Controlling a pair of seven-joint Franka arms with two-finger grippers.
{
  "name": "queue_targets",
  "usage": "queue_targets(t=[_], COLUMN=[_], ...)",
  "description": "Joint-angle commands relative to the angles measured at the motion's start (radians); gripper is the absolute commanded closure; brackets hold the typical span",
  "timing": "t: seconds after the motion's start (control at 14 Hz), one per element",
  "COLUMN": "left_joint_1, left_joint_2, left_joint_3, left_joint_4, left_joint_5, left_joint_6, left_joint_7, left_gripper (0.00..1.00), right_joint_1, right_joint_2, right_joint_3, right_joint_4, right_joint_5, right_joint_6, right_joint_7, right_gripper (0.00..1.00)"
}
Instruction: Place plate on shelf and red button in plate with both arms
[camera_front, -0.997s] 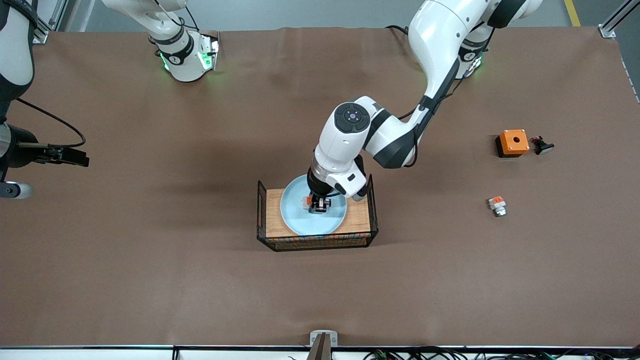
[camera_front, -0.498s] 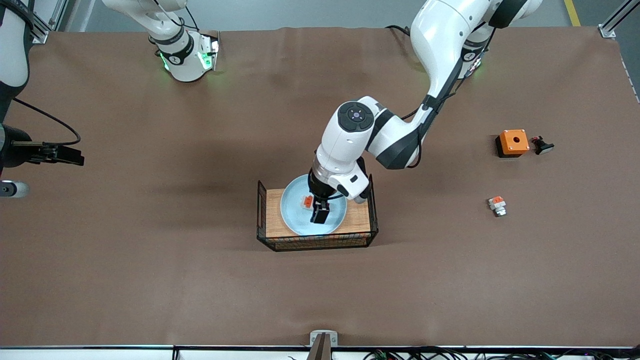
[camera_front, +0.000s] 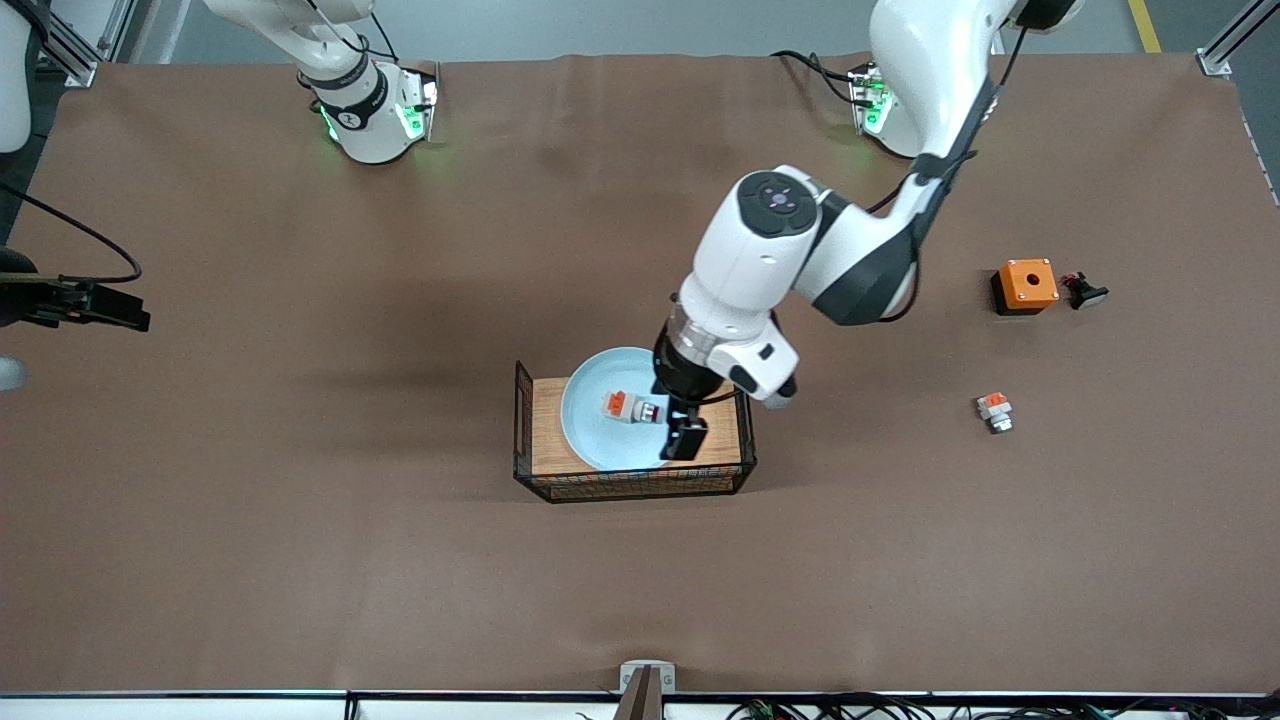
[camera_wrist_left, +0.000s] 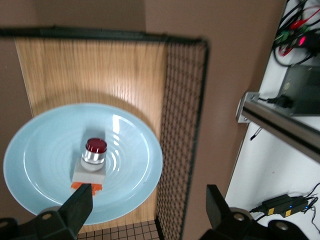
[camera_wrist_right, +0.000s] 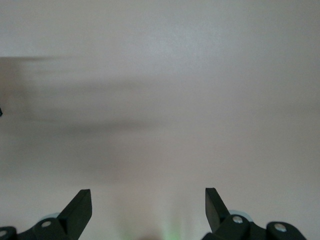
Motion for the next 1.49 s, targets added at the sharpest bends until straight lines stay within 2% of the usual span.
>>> queue_targets(t=[0.0, 0.21, 0.5, 0.93, 1.28, 1.42], left_joint_1=[0.053, 0.124, 0.243, 0.4, 0.546, 0.583], left_joint_2=[-0.088, -0.152, -0.194, -0.206, -0.264, -0.307], left_joint_3=[-0.01, -0.011, -0.011, -0.01, -0.008, -0.008], left_joint_4=[-0.038, -0.049, -0.049, -0.047, -0.055, -0.108], left_joint_5=[0.009, -0.013, -0.112, -0.12, -0.117, -0.113], left_joint_6=[-0.1, -0.215, -0.38, -0.484, -0.595, -0.609], left_joint_7=[0.099, 0.34, 0.827, 1.312, 1.714, 1.845], left_gripper=[0.0, 0.0, 0.0, 0.0, 0.01, 0.01], right_joint_1=[-0.015, -0.047, -0.051, -0.052, -0.038, -0.04], right_joint_2=[-0.048, -0.089, -0.169, -0.278, -0.332, -0.332], right_joint_3=[0.013, 0.013, 0.017, 0.015, 0.021, 0.021], right_joint_4=[0.005, -0.013, -0.097, -0.211, -0.28, -0.28], right_joint_5=[0.012, 0.053, 0.055, 0.047, 0.047, 0.046], right_joint_6=[-0.08, -0.077, -0.035, 0.02, 0.067, 0.068], right_joint_7=[-0.002, -0.001, -0.001, 0.001, -0.001, -0.001], right_gripper=[0.0, 0.0, 0.0, 0.0, 0.0, 0.0])
